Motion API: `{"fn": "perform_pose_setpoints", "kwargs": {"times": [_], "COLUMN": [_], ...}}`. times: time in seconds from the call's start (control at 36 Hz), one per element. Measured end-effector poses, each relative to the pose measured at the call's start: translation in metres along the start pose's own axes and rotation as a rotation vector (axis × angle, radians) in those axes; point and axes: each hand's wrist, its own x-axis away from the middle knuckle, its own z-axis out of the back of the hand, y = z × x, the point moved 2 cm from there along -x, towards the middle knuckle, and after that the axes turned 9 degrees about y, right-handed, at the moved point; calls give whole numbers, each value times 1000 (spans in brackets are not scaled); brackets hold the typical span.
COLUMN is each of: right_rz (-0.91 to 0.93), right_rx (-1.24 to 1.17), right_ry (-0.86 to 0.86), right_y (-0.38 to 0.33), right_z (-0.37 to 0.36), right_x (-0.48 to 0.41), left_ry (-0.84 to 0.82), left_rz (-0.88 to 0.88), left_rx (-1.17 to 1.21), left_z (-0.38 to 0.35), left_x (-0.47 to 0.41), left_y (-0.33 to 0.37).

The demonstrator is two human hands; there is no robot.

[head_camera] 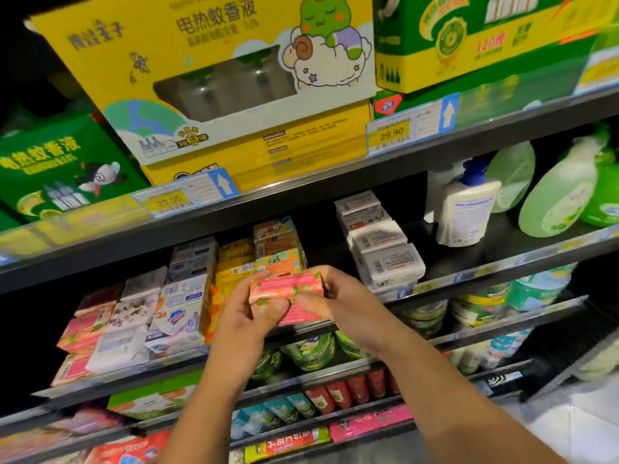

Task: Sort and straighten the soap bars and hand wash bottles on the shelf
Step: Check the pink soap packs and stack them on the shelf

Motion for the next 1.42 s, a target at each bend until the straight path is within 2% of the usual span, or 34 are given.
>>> {"fn": "perform_pose_setpoints", "kwargs": {"times": [0.11,0.19,0.25,0.31,0.39,0.44,0.5,0.58,0.67,0.78,0.89,1.0,1.06,1.17,1.31,1.36,1.42], "right_rz": [52,30,13,-16,-99,-144,-118,-13,-29,-14,-59,-132,-136,-56,-43,-35,-26], "right_rx": [-26,-146,-213,-250,-309,-398,-281,-6,-66,-71,-229,-433,-361,27,-75,-94,-85], "right_ry": [109,183,213,196,114,15,-65,-8,57,153,143,-53,-103,-8,86,139,162], "right_y": [1,3,5,6,5,5,7,11,10,7,8,7,6,10,7,6,5], "right_z": [-1,-1,1,3,2,2,2,-1,-7,-6,-1,1,0,-5,-14,-13,-10], "right_x": [-6,-7,-7,-8,-7,-7,-8,-9,-10,-12,-11,-7,-7,-11,-9,-10,-10], "left_ry": [-5,-186,-276,-247,-163,-91,-14,93,157,9,-199,-104,-23,43,108,39,-67], "left_rz": [27,5,-54,-167,-240,-191,-131,-55,-4,72,27,-31,-71,0,50,41,-13], "left_rx": [60,30,-99,-262,-294,-209,-106,1,99,234,119,-24,-79,84,173,179,49], "left_z": [-1,3,6,10,11,10,9,8,3,0,1,9,13,14,13,14,18], "left_x": [0,0,-1,-5,-10,-10,-10,-10,-9,-6,0,-3,-5,-2,-4,-3,-1], "left_y": [1,1,-1,-3,-8,-13,-15,-15,-14,-16,-16,-22,-24,-19,-16,-16,-18]}}
